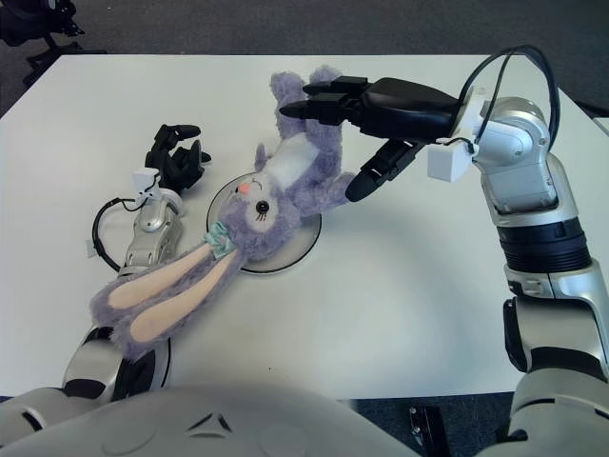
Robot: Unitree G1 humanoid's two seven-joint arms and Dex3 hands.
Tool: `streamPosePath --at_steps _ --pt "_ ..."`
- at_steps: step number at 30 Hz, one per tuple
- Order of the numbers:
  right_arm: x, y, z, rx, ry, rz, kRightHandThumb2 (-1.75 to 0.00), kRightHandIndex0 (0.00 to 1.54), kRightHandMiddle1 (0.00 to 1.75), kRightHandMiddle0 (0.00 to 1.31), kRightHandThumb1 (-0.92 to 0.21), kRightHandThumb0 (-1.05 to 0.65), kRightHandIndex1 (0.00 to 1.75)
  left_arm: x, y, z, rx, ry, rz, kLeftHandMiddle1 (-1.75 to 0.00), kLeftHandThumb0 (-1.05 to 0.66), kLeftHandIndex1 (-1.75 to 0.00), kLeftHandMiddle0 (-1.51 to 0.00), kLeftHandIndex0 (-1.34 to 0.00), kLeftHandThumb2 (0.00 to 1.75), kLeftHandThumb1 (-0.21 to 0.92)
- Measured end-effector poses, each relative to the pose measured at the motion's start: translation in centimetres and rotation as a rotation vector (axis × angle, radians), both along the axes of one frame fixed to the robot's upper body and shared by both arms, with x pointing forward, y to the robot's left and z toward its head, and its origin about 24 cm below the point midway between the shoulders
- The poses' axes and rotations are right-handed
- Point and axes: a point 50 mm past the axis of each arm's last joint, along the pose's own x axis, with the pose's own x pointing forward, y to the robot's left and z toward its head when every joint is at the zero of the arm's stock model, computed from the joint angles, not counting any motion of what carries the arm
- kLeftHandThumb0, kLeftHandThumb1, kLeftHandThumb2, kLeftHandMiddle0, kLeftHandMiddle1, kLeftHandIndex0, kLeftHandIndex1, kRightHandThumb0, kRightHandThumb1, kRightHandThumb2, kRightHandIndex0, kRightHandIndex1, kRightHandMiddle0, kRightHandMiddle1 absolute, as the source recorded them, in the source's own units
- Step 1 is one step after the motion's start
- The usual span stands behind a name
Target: Put the doll into the plate.
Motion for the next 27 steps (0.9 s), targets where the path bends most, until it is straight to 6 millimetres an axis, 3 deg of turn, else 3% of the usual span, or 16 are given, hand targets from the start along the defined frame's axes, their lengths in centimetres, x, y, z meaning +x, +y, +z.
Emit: streamPosePath --at_steps 13,20,27 --pt "0.7 -1.5 5.0 0.011 -0.207 -0.048 -0.07 0.08 0.0 0.0 -0.92 -0.74 0.01 0.1 -0.2 0.0 0.0 -0.001 -0.006 -1.54 -0.01 -1.4 -0.56 -0.4 0.69 0.68" --pt "1.0 -2.3 4.8 0.065 -0.224 -0.102 -0.01 0.09 0.01 0.02 -0.89 -0.59 0.0 0.1 -0.2 0.0 0.004 -0.001 -0.006 -1.54 -0.01 -1.39 -0.55 -0.4 0.68 0.68" --pt "1.8 -4.4 4.0 0.16 -0.27 -0.21 0.0 0.12 0.03 0.06 -0.88 -0.51 0.01 0.1 -0.2 0.0 0.008 -0.001 -0.006 -1.55 -0.01 -1.39 -0.55 -0.39 0.68 0.68"
